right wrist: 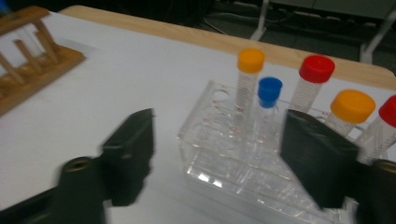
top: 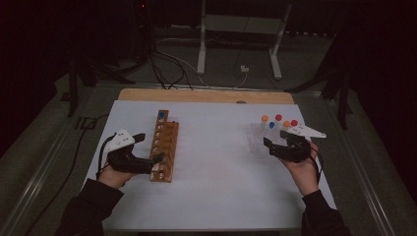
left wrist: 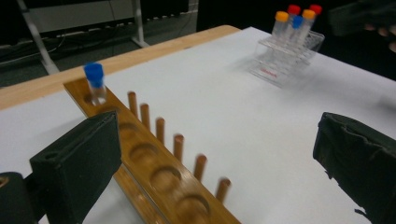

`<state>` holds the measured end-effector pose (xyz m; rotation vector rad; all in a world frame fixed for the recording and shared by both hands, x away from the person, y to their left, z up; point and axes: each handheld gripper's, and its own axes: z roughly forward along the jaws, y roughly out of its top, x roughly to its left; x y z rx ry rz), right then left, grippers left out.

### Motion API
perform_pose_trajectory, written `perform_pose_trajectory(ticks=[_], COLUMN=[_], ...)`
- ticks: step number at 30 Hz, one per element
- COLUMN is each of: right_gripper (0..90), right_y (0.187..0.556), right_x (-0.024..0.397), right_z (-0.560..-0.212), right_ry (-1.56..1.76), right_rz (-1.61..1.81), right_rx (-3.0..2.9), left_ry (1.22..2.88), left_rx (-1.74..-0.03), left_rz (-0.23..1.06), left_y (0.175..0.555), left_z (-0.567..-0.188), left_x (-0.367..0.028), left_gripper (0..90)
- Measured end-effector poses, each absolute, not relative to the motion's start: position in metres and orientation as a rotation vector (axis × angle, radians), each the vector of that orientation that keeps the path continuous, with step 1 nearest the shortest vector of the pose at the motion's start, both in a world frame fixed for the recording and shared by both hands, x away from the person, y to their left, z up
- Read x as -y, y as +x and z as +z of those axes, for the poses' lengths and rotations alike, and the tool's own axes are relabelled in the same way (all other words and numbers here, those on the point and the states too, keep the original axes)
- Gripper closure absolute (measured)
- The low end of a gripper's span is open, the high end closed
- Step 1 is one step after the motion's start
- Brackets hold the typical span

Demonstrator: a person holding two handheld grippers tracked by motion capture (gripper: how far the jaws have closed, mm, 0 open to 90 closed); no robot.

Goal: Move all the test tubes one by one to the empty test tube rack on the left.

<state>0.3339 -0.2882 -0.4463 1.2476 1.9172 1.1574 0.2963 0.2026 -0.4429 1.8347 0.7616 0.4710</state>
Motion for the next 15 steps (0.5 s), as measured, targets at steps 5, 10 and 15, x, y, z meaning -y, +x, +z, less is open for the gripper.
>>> perform_pose_trajectory(ticks=[5,10,15], right_gripper=[46.0,55.7,61.2], right_y=[0.347,0.360,0.373], right_x=[0.290,0.290,0.289], right_z=[-0.455,-0.460,-0.462], right_ry=[1.323,1.360,1.386], right_rz=[1.100,1.048,1.014], right_rx=[-1.893,-1.878,-1.858], left_ry=[1.852,1.849,1.853], left_rx=[-0.746,-0.740,-0.740], left_rz=[0.456,0.460,0.460], left_y=[0.286,0.283,0.284], left_z=[-0.454,-0.457,-0.457], left_x=[-0.200,-0.202,-0.205], left_gripper=[2.1,2.0,2.0])
